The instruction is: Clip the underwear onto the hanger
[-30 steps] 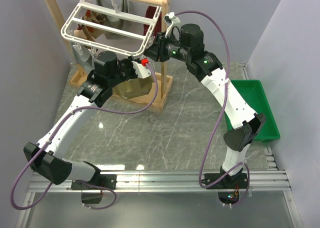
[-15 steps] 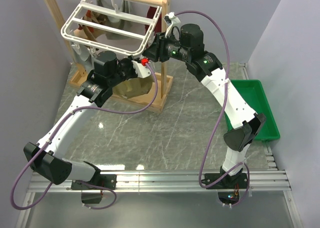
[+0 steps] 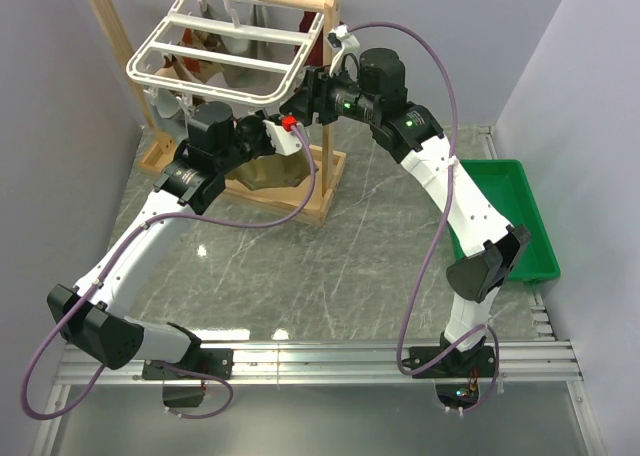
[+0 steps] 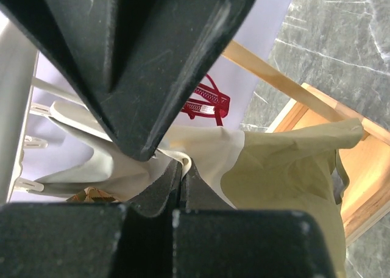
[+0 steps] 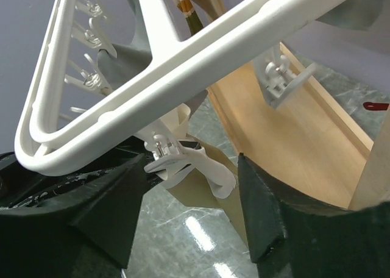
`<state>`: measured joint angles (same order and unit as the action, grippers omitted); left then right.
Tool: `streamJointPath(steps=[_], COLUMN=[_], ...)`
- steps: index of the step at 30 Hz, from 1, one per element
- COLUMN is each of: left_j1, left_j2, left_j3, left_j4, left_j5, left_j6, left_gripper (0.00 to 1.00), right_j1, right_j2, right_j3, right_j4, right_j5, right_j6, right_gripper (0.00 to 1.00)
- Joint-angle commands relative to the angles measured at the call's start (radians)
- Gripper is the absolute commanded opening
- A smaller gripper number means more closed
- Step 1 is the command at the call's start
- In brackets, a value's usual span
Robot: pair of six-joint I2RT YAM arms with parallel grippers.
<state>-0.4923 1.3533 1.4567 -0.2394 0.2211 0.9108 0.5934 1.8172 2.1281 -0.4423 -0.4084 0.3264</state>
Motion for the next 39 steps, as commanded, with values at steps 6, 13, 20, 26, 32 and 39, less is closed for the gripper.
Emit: streamJointPath(steps=[6, 13, 20, 26, 32, 39], left_j1=[0.004, 0.009, 0.041, 0.054, 0.060, 0.067], left_j2=[-0.010, -0.016, -0.037, -0.060, -0.080, -0.152], left_j3=[0.019, 0.022, 0.019, 0.008, 0.011, 0.005], left_j4=[0.041, 0.060, 0.052, 0.055, 0.035, -0.043], left_j5=[0.007, 0.020, 0.050, 0.067, 0.058, 0.069], left_j6=[-0.053, -0.099, -0.188, -0.274, -0.340, -0.499], left_gripper=[0.00, 0.00, 0.04, 0.30, 0.54, 0.73], right_j1=[-0.020, -0.044, -0.066, -0.076, -0.087, -0.110], right_j2=[-0.065, -0.144, -0.219, -0.265, -0.297, -0.366], right_j3=[-0.032, -0.171, -0.273, -0.335, -0.352, -0.424], right_j4=[0.122, 0.226, 0.281, 0.301, 0.284, 0.271], right_j5=[-0.006, -0.050, -0.089, -0.105, -0.113, -0.109], right_j6=[0.034, 0.059, 0.056, 0.051, 0.031, -0.004], right_gripper=[0.87, 0.95, 0.98, 0.99, 1.00, 1.00])
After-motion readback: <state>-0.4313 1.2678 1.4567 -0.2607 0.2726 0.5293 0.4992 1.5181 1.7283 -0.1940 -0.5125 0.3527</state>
